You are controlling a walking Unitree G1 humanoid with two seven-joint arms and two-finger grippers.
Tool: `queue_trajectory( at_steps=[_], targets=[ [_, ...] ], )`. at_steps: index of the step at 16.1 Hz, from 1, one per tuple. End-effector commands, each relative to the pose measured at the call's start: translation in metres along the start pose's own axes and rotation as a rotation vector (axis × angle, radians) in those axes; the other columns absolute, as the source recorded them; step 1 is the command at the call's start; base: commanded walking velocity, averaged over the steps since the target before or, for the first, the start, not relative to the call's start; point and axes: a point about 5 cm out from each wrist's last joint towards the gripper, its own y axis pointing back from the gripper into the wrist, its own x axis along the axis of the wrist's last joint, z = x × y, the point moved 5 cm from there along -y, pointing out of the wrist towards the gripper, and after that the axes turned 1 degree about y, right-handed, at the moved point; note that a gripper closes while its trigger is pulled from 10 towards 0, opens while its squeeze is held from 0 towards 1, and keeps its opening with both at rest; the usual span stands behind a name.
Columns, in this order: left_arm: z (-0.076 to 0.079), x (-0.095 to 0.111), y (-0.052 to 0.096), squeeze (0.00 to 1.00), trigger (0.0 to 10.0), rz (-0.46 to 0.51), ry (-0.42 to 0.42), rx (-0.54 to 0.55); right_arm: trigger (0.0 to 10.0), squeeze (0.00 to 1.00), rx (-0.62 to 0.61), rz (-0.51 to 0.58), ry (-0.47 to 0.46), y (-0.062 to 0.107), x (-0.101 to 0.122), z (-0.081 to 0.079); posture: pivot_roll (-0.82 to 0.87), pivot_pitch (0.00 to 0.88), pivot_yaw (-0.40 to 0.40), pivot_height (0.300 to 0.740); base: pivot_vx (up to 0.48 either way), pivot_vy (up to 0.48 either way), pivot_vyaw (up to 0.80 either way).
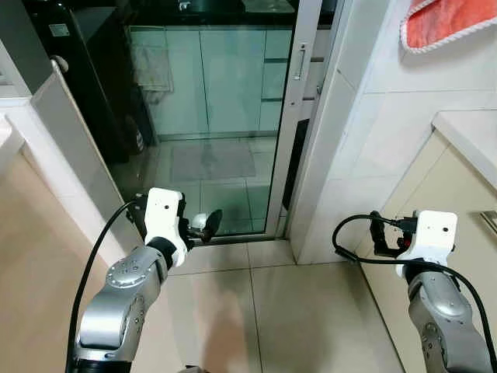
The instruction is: Restocking fridge
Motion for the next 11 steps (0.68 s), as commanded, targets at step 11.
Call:
queue_trajectory(
  at_steps=[11],
  targets=[
    [-0.007,0.018,-0.051,0.0,10.0,0.101,-0.054,0.068,10.0,0.0,0.203,-0.035,-0.14,-0.046,0.009,-0.081,0.04,0.0,0.009,0.74,0.0,0.0,0.0]
  ],
)
